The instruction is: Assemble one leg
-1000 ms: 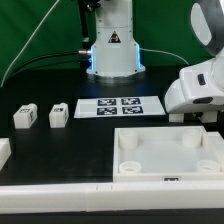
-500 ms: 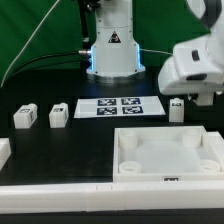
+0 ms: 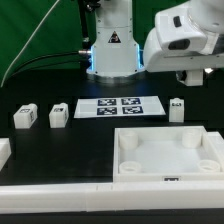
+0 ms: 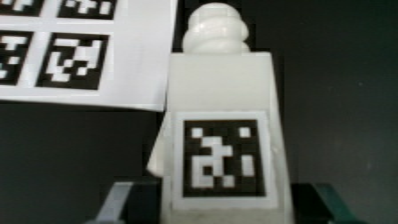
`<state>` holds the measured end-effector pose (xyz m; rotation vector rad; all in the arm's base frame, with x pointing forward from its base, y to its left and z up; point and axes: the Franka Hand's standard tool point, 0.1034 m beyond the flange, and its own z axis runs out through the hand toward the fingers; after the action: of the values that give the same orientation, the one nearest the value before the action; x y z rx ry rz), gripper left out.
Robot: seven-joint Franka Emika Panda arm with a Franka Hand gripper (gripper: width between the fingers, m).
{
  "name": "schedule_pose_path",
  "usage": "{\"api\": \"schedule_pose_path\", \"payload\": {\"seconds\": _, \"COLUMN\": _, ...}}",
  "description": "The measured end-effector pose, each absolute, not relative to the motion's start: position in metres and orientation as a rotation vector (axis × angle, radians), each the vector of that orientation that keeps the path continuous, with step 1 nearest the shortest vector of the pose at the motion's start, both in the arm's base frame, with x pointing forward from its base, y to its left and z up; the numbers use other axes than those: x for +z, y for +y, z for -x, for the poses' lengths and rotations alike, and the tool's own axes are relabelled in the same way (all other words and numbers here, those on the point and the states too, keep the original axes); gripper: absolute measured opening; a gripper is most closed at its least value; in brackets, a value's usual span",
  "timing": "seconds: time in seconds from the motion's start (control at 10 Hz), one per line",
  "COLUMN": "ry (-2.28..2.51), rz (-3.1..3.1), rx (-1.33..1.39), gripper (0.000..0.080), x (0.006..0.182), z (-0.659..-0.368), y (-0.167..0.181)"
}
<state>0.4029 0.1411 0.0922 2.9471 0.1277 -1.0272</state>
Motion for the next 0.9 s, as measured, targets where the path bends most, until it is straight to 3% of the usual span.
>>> {"api": "schedule_pose_path", "payload": {"seconds": 0.1, "ry": 0.124, "rz": -2.977, "rx": -0.960, "gripper": 0.0292, "x": 0.091, "z": -0.410, "y": 0.142}}
{"api": "schedule_pose_path", "payload": {"seconds": 0.5, "ry": 0.233, "rz": -3.165, "rx": -0.274, "gripper": 0.0292, "x": 0.095, "z": -0.433, "y": 0.133}}
{"api": "schedule_pose_path", "payload": {"seconds": 0.8, "ry": 0.338, "rz": -3.184, "rx": 0.231, "gripper": 0.0292, "x": 0.122, "z": -0.486, "y": 0.122}}
{"api": "schedule_pose_path", "payload": {"seconds": 0.9, "ry": 0.366, "rz": -3.178, "rx": 0.253, "gripper": 0.0292, "x": 0.127, "z": -0.496, "y": 0.118}}
